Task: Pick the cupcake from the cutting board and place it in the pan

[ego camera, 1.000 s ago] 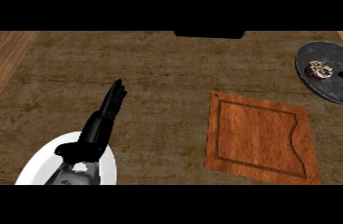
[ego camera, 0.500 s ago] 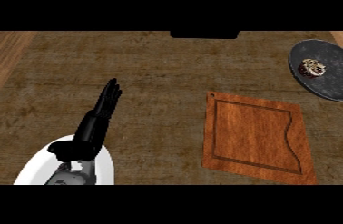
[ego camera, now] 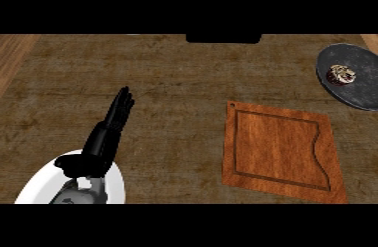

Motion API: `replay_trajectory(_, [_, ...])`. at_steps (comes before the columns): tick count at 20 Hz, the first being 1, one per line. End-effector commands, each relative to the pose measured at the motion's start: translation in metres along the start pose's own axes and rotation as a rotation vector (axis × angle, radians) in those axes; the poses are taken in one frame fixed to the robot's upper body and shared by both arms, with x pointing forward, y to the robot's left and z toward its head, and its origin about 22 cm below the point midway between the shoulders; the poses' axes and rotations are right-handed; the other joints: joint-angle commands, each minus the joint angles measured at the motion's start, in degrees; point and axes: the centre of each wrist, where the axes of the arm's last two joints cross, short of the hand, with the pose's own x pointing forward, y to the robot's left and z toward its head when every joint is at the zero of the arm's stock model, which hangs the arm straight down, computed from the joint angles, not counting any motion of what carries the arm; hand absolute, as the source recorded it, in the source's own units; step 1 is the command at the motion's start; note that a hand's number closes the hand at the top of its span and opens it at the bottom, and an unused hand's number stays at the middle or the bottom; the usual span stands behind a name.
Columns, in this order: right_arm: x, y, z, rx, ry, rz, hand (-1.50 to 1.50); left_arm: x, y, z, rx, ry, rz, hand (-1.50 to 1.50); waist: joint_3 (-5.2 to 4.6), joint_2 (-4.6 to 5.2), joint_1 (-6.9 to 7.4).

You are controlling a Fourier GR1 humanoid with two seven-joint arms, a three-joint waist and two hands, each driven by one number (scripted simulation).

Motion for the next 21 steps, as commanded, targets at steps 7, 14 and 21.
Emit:
replay_trajectory(7, [-0.01, -0.026, 0.029, 0.03, 0.013, 0.047, -1.5, -0.007, -0.001, -0.001, 0.007, 0.008, -0.008, 0.0, 0.06, 0.05, -0.12])
replay_trajectory(14, [-0.002, -0.008, 0.008, 0.017, 0.018, 0.103, -1.5, -0.008, 0.0, 0.001, 0.007, 0.007, -0.007, 0.0, -0.04, -0.11, -0.06])
replay_trajectory(21, [-0.009, 0.001, 0.01, -0.016, -0.028, 0.181, -1.5, -0.003, -0.001, 0.009, 0.005, -0.002, 0.009, 0.0, -0.02, -0.16, 0.18])
